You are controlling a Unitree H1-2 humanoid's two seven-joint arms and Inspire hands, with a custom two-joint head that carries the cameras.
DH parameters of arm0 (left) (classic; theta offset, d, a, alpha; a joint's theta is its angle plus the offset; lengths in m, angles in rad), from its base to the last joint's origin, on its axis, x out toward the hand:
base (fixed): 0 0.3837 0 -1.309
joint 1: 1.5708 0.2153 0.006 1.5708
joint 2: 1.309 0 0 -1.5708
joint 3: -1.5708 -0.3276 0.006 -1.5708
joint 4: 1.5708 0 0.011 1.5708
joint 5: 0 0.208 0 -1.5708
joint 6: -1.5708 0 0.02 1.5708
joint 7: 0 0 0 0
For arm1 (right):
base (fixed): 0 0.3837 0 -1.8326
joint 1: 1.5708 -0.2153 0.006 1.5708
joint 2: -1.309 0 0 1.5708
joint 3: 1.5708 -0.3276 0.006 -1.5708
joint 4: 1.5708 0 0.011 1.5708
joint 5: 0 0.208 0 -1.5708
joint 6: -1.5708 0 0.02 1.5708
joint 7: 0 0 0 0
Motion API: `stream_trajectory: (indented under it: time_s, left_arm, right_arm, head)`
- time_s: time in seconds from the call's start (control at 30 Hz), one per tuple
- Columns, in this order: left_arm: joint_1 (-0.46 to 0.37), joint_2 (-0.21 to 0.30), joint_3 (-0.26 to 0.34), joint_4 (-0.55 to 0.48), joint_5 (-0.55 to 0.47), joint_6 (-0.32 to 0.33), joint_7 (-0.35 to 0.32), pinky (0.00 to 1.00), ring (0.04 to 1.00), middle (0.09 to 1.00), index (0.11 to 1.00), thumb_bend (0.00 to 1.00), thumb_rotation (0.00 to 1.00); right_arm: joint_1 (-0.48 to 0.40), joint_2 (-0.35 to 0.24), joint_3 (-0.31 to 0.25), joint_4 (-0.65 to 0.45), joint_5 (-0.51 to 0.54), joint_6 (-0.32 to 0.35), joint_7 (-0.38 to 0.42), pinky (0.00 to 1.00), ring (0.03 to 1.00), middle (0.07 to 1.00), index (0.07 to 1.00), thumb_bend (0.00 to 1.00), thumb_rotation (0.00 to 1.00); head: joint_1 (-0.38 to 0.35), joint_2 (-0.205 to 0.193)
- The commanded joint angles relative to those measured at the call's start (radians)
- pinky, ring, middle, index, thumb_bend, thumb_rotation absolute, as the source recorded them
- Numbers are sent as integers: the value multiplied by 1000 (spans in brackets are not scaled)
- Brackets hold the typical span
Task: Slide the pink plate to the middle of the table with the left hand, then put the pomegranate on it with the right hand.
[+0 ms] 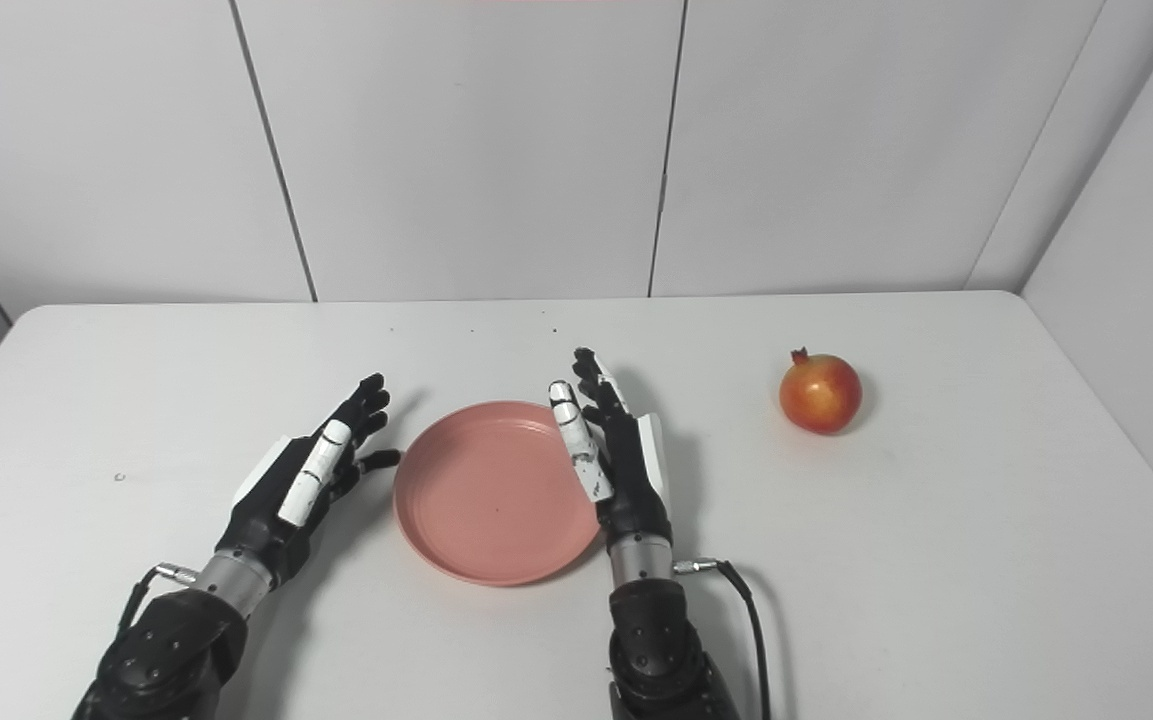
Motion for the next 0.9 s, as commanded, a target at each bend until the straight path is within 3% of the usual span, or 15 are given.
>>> stream_trajectory:
  time_s: [0.0,0.63,0.87]
  left_arm:
    - [-23,7,7,3,-10,-25,-4,1000,1000,1000,1000,676,1000]
    - [-23,-1,11,29,-19,-63,9,1000,1000,1000,1000,666,1000]
    - [-21,-17,15,37,-11,-112,34,1000,1000,1000,1000,666,1000]
  right_arm:
    - [3,19,4,31,1,-32,-24,849,890,890,890,555,1000]
    - [4,23,7,35,9,-33,-38,849,901,907,906,570,1000]
    - [4,21,9,34,8,-30,-36,847,903,908,906,557,1000]
  head:
    - [-12,-3]
    - [-2,-1]
    - [1,-2]
